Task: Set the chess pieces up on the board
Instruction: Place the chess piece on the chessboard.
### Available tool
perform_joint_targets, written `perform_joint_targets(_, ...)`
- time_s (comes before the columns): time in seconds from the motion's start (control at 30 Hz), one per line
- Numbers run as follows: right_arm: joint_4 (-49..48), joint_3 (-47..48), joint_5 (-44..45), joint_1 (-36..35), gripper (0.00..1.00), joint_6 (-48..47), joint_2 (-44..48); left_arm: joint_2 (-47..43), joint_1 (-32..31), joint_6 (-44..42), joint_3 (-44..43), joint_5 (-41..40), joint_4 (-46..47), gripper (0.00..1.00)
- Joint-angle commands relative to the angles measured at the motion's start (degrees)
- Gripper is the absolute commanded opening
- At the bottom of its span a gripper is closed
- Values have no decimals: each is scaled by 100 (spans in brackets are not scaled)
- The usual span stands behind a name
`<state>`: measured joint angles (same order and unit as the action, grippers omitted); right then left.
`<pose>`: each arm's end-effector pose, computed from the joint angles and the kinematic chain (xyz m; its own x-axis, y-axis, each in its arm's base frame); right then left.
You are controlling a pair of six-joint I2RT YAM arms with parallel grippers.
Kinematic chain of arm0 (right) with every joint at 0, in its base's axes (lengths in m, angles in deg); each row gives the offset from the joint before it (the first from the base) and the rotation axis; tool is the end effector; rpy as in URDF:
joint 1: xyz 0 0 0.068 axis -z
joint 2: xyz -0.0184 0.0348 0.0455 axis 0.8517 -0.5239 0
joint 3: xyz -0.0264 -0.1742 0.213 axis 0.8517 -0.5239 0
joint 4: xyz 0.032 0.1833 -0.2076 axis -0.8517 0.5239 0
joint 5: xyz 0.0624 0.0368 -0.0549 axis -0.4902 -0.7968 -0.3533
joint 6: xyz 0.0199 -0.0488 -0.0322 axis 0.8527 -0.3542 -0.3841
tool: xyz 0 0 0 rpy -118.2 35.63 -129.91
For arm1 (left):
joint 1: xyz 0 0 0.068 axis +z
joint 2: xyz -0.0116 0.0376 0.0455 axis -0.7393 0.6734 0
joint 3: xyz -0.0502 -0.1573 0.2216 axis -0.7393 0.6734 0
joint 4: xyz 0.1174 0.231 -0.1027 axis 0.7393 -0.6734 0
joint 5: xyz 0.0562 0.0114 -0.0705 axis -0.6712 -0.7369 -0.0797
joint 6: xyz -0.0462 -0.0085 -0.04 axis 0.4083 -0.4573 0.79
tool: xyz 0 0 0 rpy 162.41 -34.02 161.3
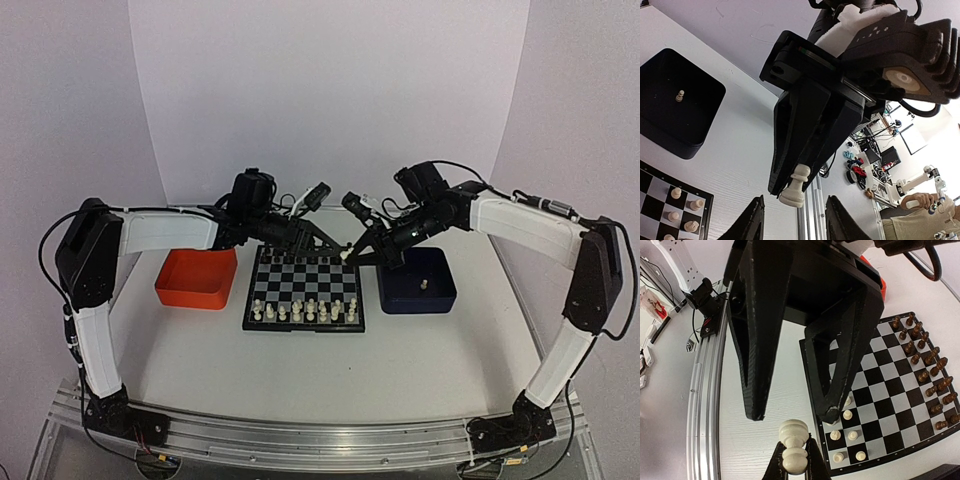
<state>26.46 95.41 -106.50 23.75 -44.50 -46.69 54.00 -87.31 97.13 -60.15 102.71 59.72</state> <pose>0.3186 0.2572 0.2906 -0.1598 -0.5411 -0.8256 -0.9857 0.1329 0.1037 0.3262 -0.3251 0.2586 -0.6096 0.2847 -0.7398 0.7440 -0.1167 -0.6579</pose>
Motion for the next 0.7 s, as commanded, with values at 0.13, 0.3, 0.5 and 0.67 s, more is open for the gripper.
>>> perform_joint_targets(0.13, -239, 184, 150, -73, 0, 113, 40, -72, -25, -10, -382, 184, -16, 32)
perform_joint_targets(0.3, -272, 254, 138, -77, 0, 216, -2, -34, -53, -174, -496, 124, -309, 32)
perform_joint_targets(0.5, -300, 328, 63, -77, 0, 389, -53, 9, -54, -224, -566, 84, -433, 33)
perform_joint_targets(0.67, -303, 435, -73, -77, 0, 572, -147, 63, -58, -285, -643, 80, -554, 33)
